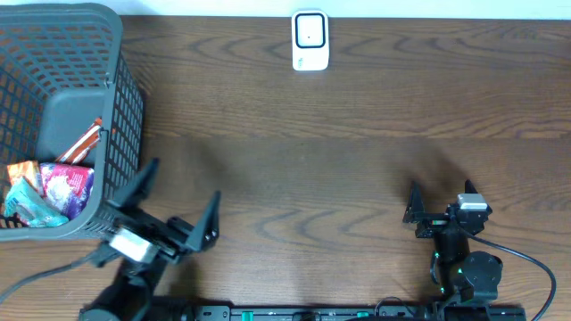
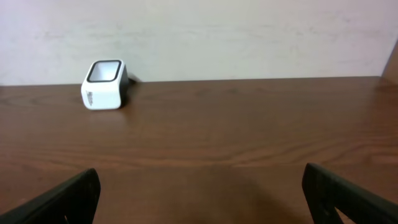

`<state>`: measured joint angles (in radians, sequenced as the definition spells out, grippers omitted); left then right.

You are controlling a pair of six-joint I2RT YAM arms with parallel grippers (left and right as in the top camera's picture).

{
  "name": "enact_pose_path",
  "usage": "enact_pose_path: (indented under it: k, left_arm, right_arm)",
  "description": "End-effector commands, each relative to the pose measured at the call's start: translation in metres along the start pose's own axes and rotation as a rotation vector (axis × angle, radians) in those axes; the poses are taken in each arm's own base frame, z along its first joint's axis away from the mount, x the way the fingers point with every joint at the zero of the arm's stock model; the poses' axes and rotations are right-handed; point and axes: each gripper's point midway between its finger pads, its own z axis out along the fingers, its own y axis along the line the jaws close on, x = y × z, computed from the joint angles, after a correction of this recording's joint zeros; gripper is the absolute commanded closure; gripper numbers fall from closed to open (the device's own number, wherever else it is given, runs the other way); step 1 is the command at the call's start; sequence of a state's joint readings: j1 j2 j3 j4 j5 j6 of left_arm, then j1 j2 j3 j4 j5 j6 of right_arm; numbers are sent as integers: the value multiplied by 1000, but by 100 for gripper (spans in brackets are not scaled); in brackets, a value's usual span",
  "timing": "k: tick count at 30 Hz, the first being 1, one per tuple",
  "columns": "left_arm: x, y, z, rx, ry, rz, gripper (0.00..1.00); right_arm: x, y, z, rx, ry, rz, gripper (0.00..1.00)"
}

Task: Scan the item barcode
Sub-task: 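Move the left gripper into the grey basket toward the snack packets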

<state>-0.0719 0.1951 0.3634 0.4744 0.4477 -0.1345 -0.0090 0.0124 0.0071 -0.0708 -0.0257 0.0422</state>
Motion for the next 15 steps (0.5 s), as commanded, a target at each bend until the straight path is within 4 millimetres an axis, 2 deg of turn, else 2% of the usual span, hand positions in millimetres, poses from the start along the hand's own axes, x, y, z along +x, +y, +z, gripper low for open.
enact_pose_path:
  k: [1, 3, 7, 10, 12, 15]
  left_arm:
    - [-40, 30, 30, -144, 24, 51, 2]
    - [-47, 52, 49, -239, 110, 83, 2]
    - [-54, 111, 87, -452, 350, 187, 3]
    - [-60, 156, 102, -593, 489, 192, 2]
    - [-64, 197, 106, -693, 565, 169, 2]
    - [-57, 248, 87, -845, 669, 128, 2]
  right_arm:
    - [1, -5, 0, 21, 1, 14, 1]
    - [1, -5, 0, 21, 1, 14, 1]
    - [1, -5, 0, 21, 1, 14, 1]
    - [1, -5, 0, 21, 1, 14, 1]
    - [0, -5, 0, 21, 1, 14, 1]
    - [1, -5, 0, 21, 1, 14, 1]
